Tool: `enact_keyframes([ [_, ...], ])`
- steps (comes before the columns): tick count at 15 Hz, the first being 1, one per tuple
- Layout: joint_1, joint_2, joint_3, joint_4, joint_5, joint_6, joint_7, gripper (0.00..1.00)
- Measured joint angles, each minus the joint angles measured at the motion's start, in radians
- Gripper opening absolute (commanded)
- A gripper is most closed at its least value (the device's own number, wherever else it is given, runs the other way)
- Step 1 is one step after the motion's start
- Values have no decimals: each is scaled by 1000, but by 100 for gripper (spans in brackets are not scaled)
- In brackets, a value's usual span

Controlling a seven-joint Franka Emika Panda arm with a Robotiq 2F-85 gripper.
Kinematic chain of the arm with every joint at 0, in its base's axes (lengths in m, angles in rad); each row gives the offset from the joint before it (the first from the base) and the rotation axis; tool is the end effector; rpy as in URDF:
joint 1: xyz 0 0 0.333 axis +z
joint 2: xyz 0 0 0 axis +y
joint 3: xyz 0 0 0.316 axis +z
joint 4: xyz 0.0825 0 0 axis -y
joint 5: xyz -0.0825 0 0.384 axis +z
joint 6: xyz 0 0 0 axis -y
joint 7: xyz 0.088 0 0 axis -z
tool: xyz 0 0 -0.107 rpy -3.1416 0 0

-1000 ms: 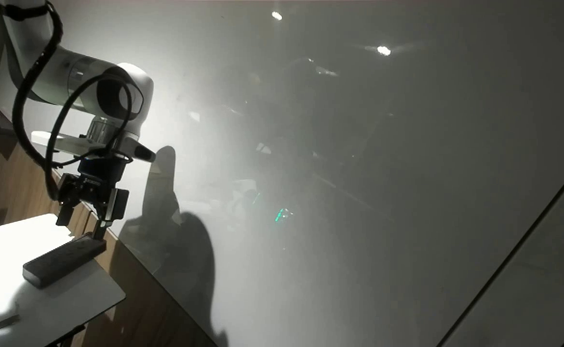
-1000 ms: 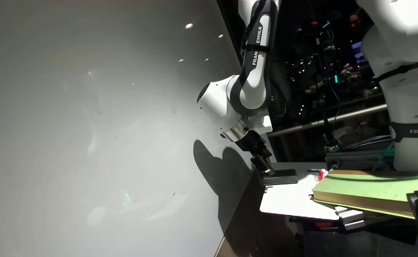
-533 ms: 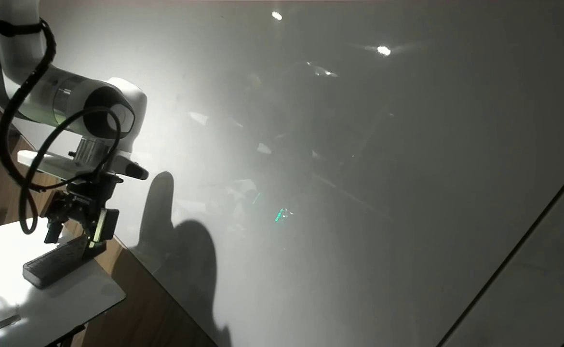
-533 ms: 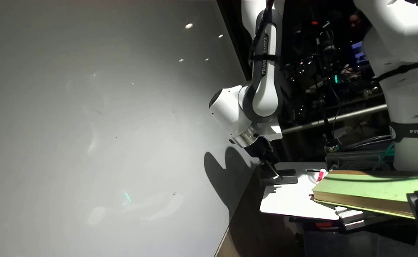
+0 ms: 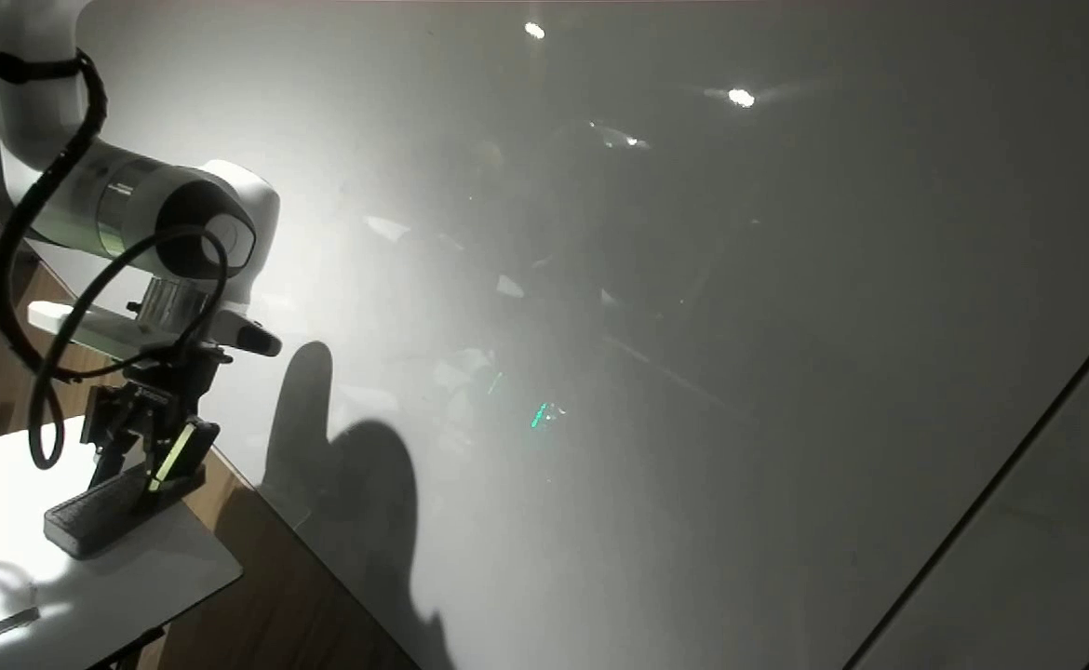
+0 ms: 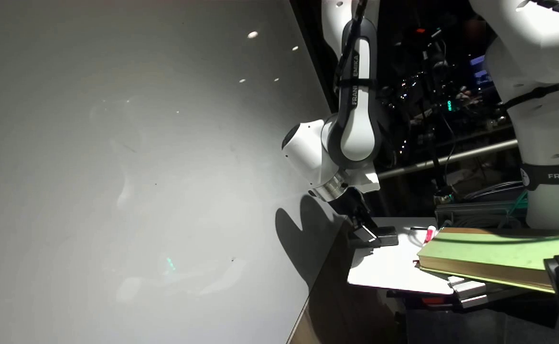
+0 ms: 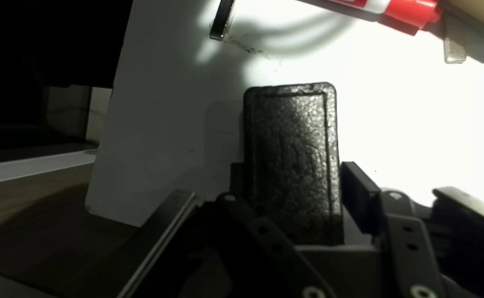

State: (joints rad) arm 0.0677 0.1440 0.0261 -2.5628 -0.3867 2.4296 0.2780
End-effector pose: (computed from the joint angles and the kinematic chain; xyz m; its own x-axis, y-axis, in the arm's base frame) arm 0.4174 0.0384 0.1935 0.9638 0.1118 -0.2421 0.1691 -0.9582 0.2307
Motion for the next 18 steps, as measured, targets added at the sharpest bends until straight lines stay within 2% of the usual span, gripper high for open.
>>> enact_keyframes([
  [11,41,-1,13,9,40,-49,12,30],
  [18,41,-3,10,38,42,-62,110,30],
])
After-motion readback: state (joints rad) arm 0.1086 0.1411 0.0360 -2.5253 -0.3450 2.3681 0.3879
